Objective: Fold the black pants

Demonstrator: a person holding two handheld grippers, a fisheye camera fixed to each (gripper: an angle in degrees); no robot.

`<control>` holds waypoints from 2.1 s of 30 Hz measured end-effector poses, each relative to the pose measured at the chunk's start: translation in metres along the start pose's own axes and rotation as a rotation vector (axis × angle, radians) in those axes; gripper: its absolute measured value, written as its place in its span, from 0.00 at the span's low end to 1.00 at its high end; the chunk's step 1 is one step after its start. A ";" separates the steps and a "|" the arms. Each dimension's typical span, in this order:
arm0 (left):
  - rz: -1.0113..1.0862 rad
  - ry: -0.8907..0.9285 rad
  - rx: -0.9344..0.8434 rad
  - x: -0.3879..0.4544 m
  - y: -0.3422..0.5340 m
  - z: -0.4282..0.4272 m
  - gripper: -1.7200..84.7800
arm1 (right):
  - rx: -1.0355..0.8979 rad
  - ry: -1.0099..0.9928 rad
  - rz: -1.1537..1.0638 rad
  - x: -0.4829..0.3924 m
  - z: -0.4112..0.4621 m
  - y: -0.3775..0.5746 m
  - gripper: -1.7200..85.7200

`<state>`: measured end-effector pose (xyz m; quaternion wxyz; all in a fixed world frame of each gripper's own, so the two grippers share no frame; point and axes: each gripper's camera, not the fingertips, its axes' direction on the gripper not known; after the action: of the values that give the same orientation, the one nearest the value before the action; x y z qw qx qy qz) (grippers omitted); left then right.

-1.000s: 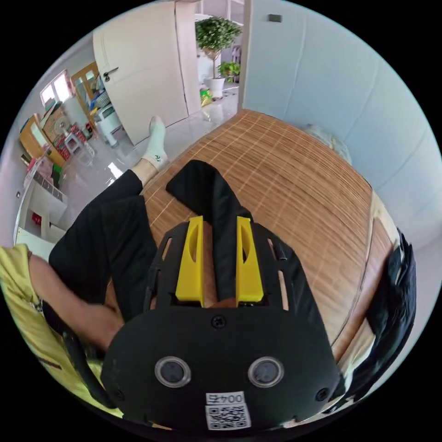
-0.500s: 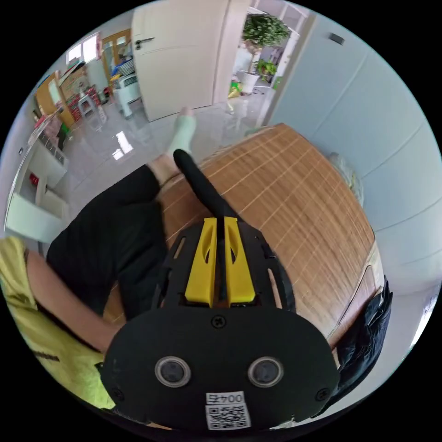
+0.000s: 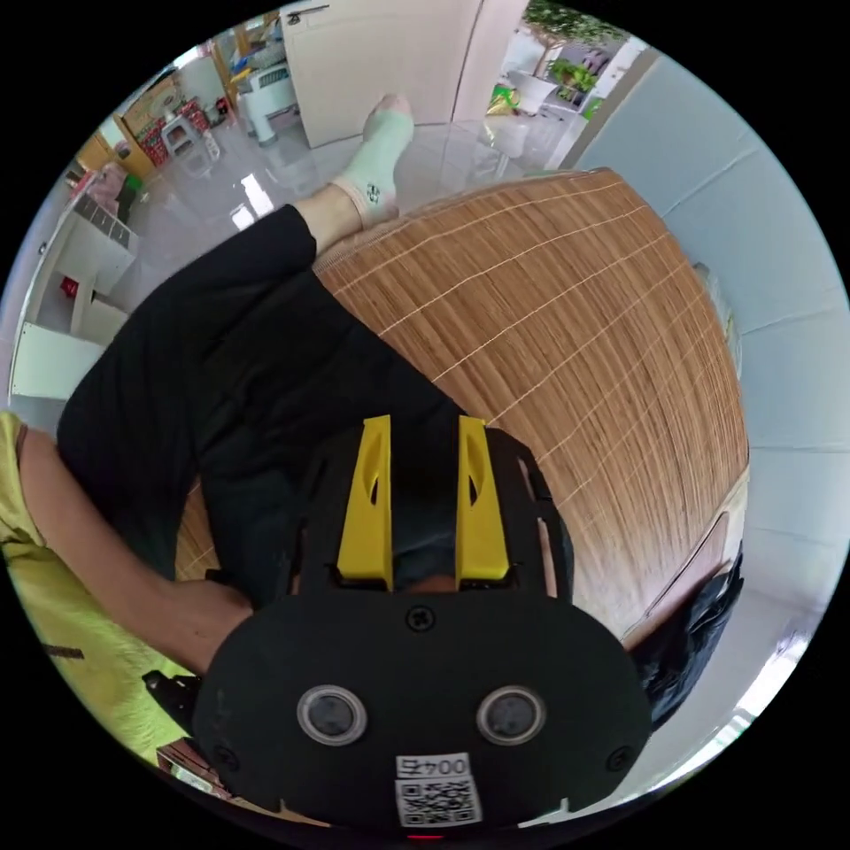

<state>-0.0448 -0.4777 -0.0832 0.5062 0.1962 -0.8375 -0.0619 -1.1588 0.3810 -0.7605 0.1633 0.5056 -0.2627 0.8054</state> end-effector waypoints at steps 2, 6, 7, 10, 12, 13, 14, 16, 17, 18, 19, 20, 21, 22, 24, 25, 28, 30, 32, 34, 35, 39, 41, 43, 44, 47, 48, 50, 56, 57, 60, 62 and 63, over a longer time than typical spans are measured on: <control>-0.006 0.011 0.002 -0.002 0.002 0.000 0.03 | -0.093 0.027 -0.065 -0.005 0.029 -0.019 0.17; 0.014 -0.011 -0.018 0.000 0.002 -0.001 0.02 | -0.107 0.021 -0.085 -0.018 0.045 -0.021 0.13; 0.027 -0.028 -0.026 0.003 0.002 0.000 0.02 | -0.090 0.027 -0.095 -0.024 0.047 -0.016 0.11; 0.047 -0.060 -0.040 0.007 0.002 0.000 0.02 | -0.038 0.103 -0.095 -0.043 0.052 -0.002 0.08; 0.045 -0.061 -0.045 0.007 0.003 0.000 0.02 | -0.008 0.167 -0.092 -0.052 0.054 0.006 0.07; 0.041 -0.058 -0.047 0.006 0.004 0.000 0.02 | 0.014 0.182 -0.075 -0.053 0.053 0.011 0.07; 0.040 -0.056 -0.047 0.005 0.005 0.000 0.02 | 0.070 0.188 -0.023 -0.047 0.047 0.015 0.07; 0.024 -0.031 -0.042 -0.001 0.008 0.000 0.02 | 0.187 0.194 0.094 -0.029 0.030 0.019 0.07; 0.019 -0.023 -0.039 -0.003 0.009 0.000 0.02 | 0.257 0.216 0.184 -0.013 0.021 0.019 0.08; 0.012 -0.008 -0.037 -0.006 0.012 0.000 0.02 | 0.284 0.227 0.226 -0.004 0.018 0.018 0.08; 0.006 0.002 -0.034 -0.009 0.015 0.000 0.02 | 0.304 0.219 0.283 0.013 0.018 0.012 0.09; 0.002 0.008 -0.029 -0.011 0.016 0.000 0.02 | 0.238 0.172 0.310 0.030 0.031 -0.001 0.11; -0.009 0.026 -0.021 -0.014 0.020 0.001 0.02 | 0.171 0.134 0.309 0.038 0.041 -0.009 0.13; -0.016 0.035 -0.018 -0.016 0.022 0.002 0.02 | 0.027 0.088 0.322 0.052 0.063 -0.020 0.14; -0.032 0.061 -0.006 -0.021 0.029 0.001 0.02 | 0.030 0.116 0.343 0.060 0.066 -0.018 0.14; -0.035 0.064 -0.003 -0.023 0.033 0.001 0.02 | 0.090 0.106 0.368 0.063 0.055 -0.007 0.14; -0.033 0.061 0.004 -0.024 0.040 -0.001 0.03 | 0.242 0.051 0.428 0.063 0.026 0.051 0.13; -0.038 0.049 0.025 -0.025 0.048 -0.006 0.03 | 0.282 0.066 0.460 0.057 0.019 0.102 0.12; -0.061 0.013 0.053 -0.029 0.057 -0.012 0.03 | 0.283 0.069 0.529 0.046 0.023 0.187 0.11; -0.154 -0.066 0.101 -0.041 0.075 -0.023 0.03 | 0.252 0.083 0.605 0.035 0.037 0.258 0.11; -0.194 -0.096 0.113 -0.046 0.081 -0.027 0.03 | 0.219 0.099 0.670 0.026 0.050 0.307 0.10; -0.676 -0.415 0.113 -0.094 0.150 -0.052 0.03 | 0.105 0.140 0.915 -0.005 0.102 0.450 0.09; -0.886 -0.489 0.085 -0.118 0.185 -0.058 0.03 | 0.080 0.179 1.053 -0.028 0.133 0.525 0.09; -1.036 -0.505 0.070 -0.149 0.217 -0.058 0.03 | 0.087 0.191 1.121 -0.041 0.153 0.564 0.08; -1.054 -0.506 0.071 -0.156 0.221 -0.057 0.03 | 0.101 0.184 1.148 -0.045 0.167 0.582 0.08; -1.049 -0.561 0.018 -0.194 0.226 -0.039 0.03 | 0.105 0.212 1.148 -0.051 0.199 0.600 0.08; -1.035 -0.569 -0.023 -0.211 0.225 -0.028 0.03 | 0.094 0.214 1.136 -0.051 0.207 0.600 0.08; -1.018 -0.559 -0.107 -0.237 0.226 -0.007 0.03 | 0.040 0.241 1.106 -0.058 0.240 0.599 0.08; -1.193 -0.431 -0.170 -0.261 0.263 0.045 0.03 | 0.120 0.333 1.114 -0.091 0.279 0.617 0.06; -1.206 -0.456 -0.171 -0.252 0.265 0.045 0.03 | 0.135 0.327 1.117 -0.093 0.282 0.621 0.06; -1.191 -0.567 -0.187 -0.233 0.276 0.049 0.03 | 0.188 0.296 1.133 -0.100 0.298 0.639 0.06; -1.249 -0.563 -0.188 -0.242 0.291 0.047 0.03 | 0.206 0.286 1.130 -0.106 0.311 0.648 0.06; -1.309 -0.516 -0.164 -0.254 0.303 0.045 0.03 | 0.208 0.284 1.129 -0.107 0.314 0.650 0.06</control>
<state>-0.0609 -0.1053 -0.2224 0.1636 0.5999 -0.6332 -0.4608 -1.2269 -0.3293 -0.9142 -0.3073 0.1884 -0.3864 0.8490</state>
